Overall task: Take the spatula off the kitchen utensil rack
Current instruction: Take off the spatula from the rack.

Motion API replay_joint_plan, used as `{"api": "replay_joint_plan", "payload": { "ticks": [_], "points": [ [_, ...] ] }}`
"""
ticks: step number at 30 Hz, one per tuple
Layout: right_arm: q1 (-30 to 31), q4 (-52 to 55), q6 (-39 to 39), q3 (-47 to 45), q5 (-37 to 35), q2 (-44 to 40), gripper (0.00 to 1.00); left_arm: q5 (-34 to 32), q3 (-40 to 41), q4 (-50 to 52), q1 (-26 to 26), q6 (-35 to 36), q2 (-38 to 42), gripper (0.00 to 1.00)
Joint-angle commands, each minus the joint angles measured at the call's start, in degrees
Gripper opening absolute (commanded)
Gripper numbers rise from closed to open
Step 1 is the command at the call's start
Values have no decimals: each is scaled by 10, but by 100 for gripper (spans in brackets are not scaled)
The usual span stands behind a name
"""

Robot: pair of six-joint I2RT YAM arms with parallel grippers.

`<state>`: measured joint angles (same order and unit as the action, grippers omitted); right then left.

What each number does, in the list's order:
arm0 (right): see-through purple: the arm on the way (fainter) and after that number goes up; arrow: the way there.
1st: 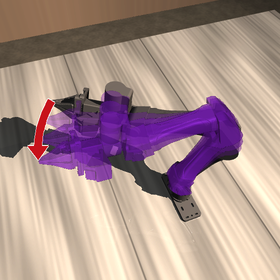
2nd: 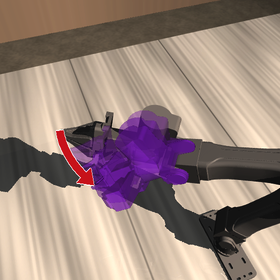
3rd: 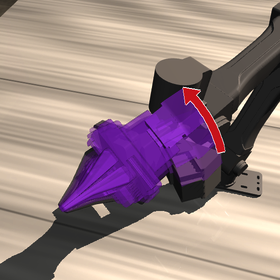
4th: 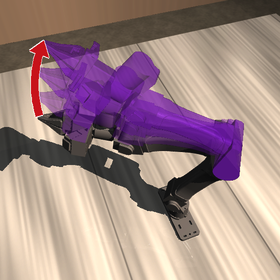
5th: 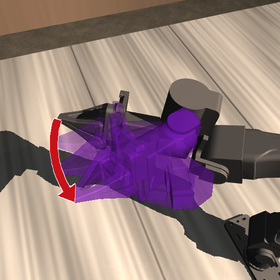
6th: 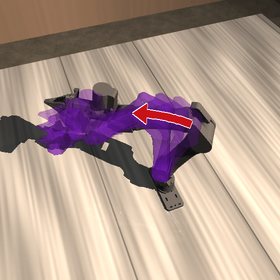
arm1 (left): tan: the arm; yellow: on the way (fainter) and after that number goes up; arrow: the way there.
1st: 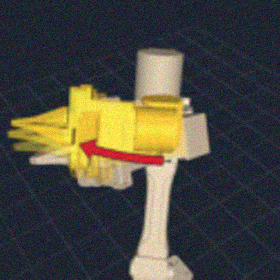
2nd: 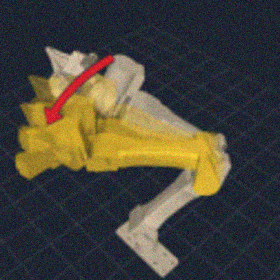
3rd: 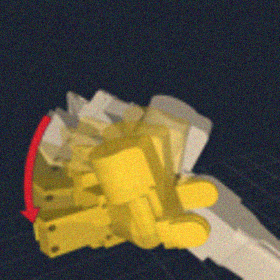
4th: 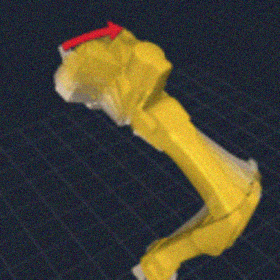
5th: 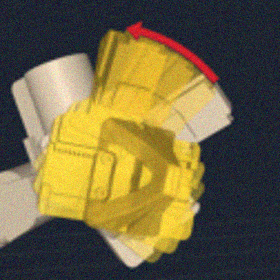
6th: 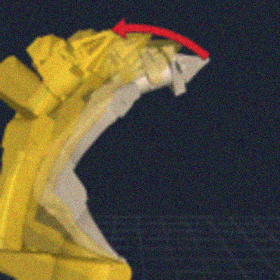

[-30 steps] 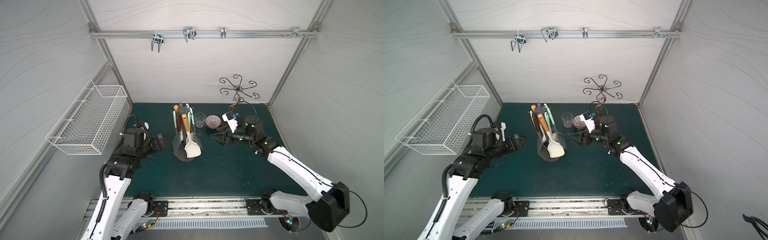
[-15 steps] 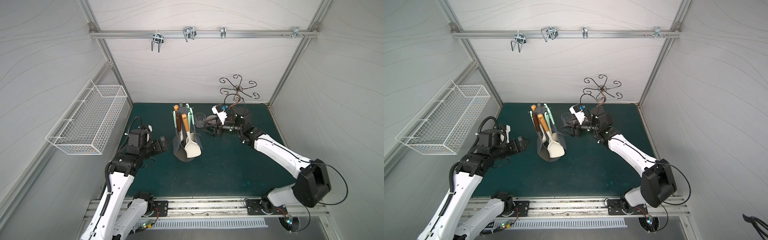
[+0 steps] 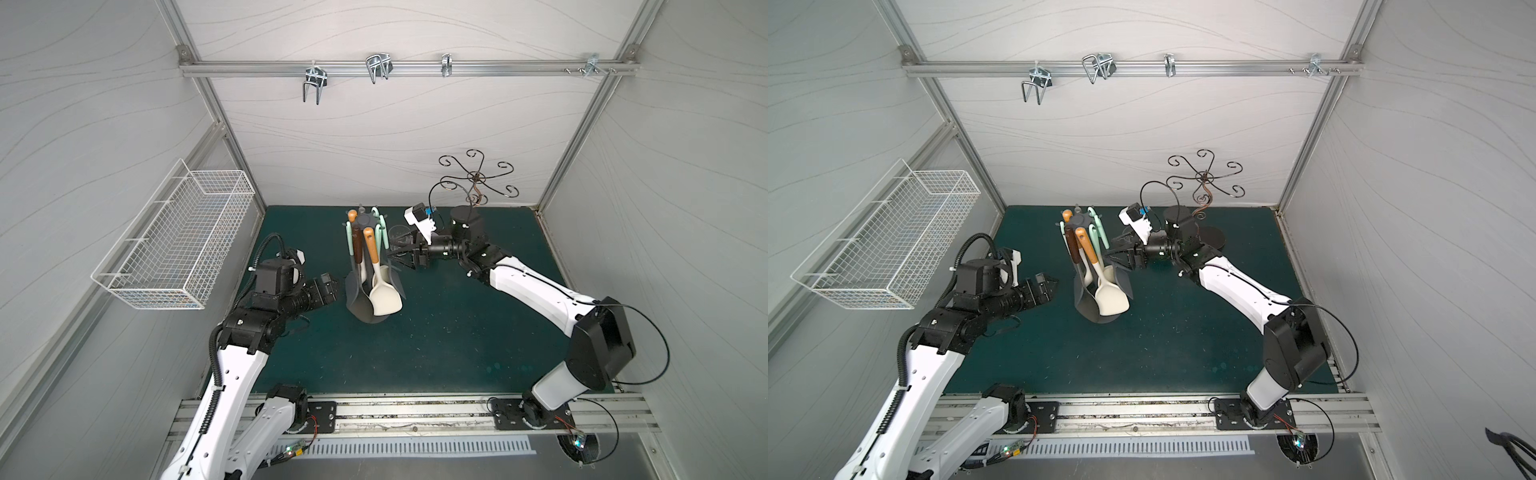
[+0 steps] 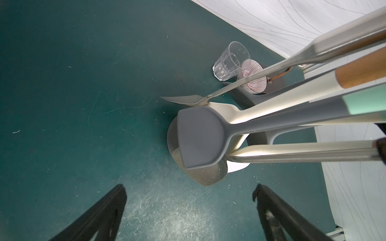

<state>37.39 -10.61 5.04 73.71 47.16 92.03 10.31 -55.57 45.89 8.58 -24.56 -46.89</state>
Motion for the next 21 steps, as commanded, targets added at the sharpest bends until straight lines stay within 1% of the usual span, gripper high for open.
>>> {"api": "replay_joint_plan", "payload": {
  "ticks": [1,9,15,21],
  "points": [
    [-1,-11,-14,21,40,19,61,9,0,-26,0,9,6,100],
    [-8,-18,-3,46,77,49,55,10,1,-27,0,10,8,100],
    [-8,-26,9,57,88,69,47,10,1,-27,0,11,8,100],
    [-8,-26,8,60,86,74,34,6,2,-27,1,12,8,100]
  ]
}}
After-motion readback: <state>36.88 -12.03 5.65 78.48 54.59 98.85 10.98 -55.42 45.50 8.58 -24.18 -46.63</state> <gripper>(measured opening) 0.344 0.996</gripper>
